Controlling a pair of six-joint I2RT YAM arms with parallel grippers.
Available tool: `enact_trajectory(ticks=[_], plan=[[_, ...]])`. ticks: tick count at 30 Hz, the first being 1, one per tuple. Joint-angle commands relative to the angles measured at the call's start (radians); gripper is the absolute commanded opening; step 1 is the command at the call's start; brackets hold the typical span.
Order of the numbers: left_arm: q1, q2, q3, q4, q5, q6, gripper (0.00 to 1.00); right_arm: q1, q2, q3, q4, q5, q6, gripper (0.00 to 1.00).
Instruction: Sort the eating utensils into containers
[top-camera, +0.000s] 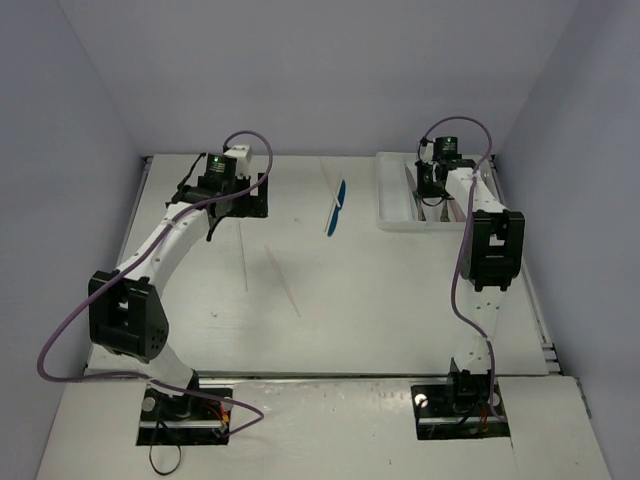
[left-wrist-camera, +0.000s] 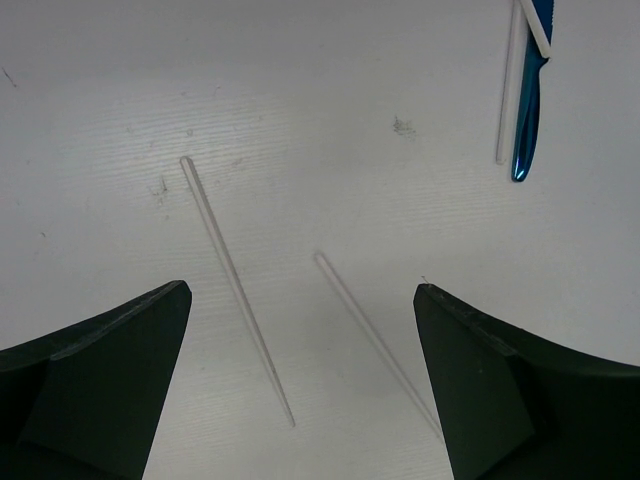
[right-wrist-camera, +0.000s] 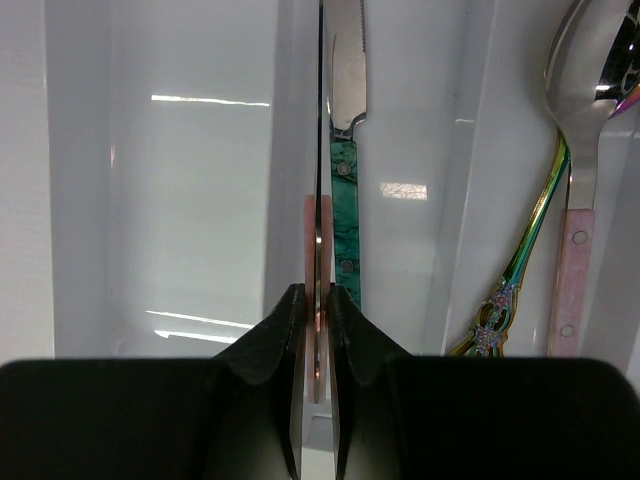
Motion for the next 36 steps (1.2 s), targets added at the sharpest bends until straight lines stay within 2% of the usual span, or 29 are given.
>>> enact_trajectory(ticks=[1,3,4,5,6,8,11,15,18,20,23,26,31,36], plan=[[-0.007,0.011,0.027,0.027,0.012,-0.016,0.93,-0.002,-0.012,0.037,0.035,0.012,-0.002,0.06],[-0.012,0.021,0.035,0.029,0.014,-0.018,0.93,-0.002,-0.013,0.040,0.034,0.009,0.000,0.17],[-0.014,0.023,0.039,0.033,0.015,-0.020,0.93,-0.004,-0.014,0.040,0.031,0.009,0.004,0.30],[-0.018,0.029,0.042,0.034,0.015,-0.028,0.93,-0.003,-0.022,0.040,0.031,0.008,0.007,0.37],[-0.022,0.033,0.045,0.036,0.015,-0.035,0.93,-0.002,-0.028,0.040,0.030,0.005,0.011,0.42],[-0.033,0.042,0.049,0.057,0.014,-0.043,0.93,-0.004,-0.052,0.040,0.027,0.000,0.022,0.47],[-0.076,0.059,0.061,0.085,-0.004,-0.024,0.93,-0.002,-0.107,0.034,0.021,-0.026,0.035,0.47],[-0.132,0.105,0.103,0.129,0.014,0.016,0.86,-0.004,-0.204,0.017,0.014,-0.079,0.074,0.47],[-0.153,0.154,0.155,0.137,0.074,0.030,0.73,-0.004,-0.270,0.000,0.008,-0.099,0.081,0.48],[-0.163,0.226,0.216,0.136,0.160,0.038,0.61,-0.004,-0.337,-0.026,0.006,-0.113,0.091,0.49],[-0.191,0.317,0.290,0.119,0.196,0.036,0.45,-0.030,-0.399,-0.053,0.006,-0.119,0.099,0.50],[-0.228,0.391,0.364,0.091,0.188,0.030,0.41,-0.044,-0.425,-0.078,0.006,-0.119,0.102,0.50],[-0.288,0.504,0.473,0.067,0.097,0.034,0.39,-0.074,-0.426,-0.099,0.007,-0.141,0.130,0.50],[-0.303,0.611,0.595,0.013,0.059,0.042,0.39,-0.088,-0.416,-0.114,0.008,-0.169,0.142,0.50]])
